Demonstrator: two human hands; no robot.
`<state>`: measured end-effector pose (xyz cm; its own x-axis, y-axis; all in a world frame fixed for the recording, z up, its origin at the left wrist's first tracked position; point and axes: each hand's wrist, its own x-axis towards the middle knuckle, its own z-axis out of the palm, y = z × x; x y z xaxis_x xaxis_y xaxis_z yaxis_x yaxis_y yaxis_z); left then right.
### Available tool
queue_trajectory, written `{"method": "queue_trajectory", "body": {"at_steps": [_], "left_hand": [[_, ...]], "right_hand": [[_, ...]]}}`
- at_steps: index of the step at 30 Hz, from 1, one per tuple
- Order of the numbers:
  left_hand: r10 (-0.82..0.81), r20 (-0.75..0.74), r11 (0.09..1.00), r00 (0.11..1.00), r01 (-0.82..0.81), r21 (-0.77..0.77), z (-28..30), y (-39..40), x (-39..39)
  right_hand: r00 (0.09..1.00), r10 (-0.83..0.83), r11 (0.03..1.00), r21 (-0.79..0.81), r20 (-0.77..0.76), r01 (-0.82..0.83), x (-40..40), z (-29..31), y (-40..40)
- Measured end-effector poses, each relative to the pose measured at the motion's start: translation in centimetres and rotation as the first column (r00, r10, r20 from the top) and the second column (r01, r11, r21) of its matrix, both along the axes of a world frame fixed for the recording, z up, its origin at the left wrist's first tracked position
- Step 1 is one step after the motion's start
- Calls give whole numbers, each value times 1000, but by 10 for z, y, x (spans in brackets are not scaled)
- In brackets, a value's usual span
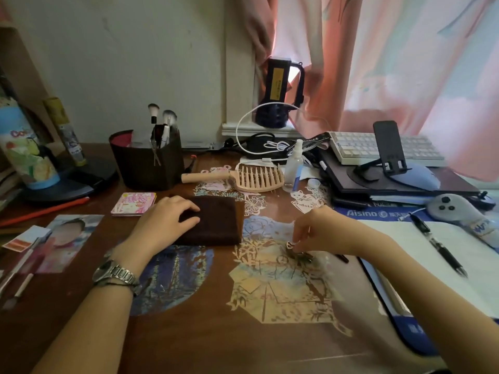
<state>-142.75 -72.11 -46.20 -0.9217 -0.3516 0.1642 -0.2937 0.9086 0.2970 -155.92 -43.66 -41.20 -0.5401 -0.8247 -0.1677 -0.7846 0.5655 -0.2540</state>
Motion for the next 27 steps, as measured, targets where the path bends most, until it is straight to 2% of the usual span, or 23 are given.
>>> {"method": "queue_trajectory", "body": {"at_steps": [10,18,23,27], "left_hand": [[-4,-10,1000,1000,5,26,-2,-2,1],[-4,-16,999,1000,5,36,-3,-2,1],[-1,-16,999,1000,2,38,-2,-2,1],[-4,-17,999,1000,5,41,-2,-2,1]], "right_hand": [[998,-64,995,82,3,64,3,-4,19],[992,-44,998,-32,120,48,4,0,16],[974,-62,989,-121,216,90,1,-3,11],[969,-73,973,-199,234,121,-1,-8,7]]}}
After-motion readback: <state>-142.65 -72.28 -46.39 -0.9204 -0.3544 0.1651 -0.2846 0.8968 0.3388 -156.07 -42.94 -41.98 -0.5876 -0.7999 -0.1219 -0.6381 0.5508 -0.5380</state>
